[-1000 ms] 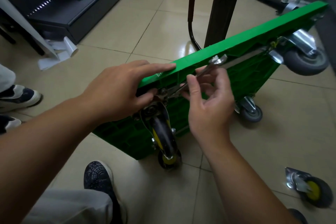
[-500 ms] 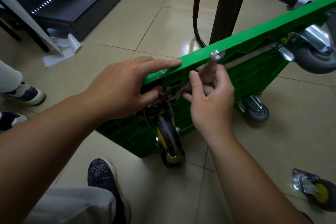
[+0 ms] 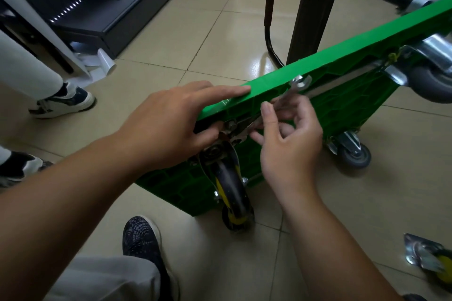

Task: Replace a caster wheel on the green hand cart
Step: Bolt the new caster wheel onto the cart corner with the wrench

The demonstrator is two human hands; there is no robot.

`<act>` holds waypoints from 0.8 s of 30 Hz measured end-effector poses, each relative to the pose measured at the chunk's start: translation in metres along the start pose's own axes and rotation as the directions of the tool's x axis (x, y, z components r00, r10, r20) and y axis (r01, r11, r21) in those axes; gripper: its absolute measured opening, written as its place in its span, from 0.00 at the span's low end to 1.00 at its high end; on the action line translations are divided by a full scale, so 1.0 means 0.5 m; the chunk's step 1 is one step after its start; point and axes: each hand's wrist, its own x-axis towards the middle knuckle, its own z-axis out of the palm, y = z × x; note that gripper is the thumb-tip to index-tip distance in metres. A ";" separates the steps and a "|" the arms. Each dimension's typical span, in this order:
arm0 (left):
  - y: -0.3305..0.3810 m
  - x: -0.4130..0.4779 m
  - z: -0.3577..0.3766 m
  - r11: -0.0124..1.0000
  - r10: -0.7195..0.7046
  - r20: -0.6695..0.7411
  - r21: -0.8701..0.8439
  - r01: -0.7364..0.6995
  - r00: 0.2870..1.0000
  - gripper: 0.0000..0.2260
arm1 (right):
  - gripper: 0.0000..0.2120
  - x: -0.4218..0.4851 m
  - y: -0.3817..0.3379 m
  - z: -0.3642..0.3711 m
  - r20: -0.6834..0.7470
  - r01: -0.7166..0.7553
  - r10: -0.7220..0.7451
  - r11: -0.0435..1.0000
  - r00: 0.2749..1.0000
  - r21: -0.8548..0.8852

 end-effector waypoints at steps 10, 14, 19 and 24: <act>-0.002 0.000 0.001 1.000 0.003 0.002 0.010 -0.003 1.000 0.30 | 0.06 0.017 0.093 -0.025 0.096 -0.631 0.798 0.390 0.595 0.671; -0.001 0.000 0.003 1.000 0.004 -0.002 0.002 -0.004 1.000 0.30 | 0.17 -0.018 0.152 -0.021 0.258 -0.693 0.886 0.093 0.386 0.715; -0.001 -0.001 0.000 1.000 -0.002 0.007 0.001 0.002 1.000 0.30 | 0.06 -0.029 0.152 -0.048 -0.029 -0.588 0.829 0.421 0.559 0.690; -0.002 0.000 0.003 1.000 -0.002 -0.004 -0.003 0.002 1.000 0.29 | 0.03 0.004 0.046 -0.054 -0.130 -0.162 0.201 0.952 0.971 0.259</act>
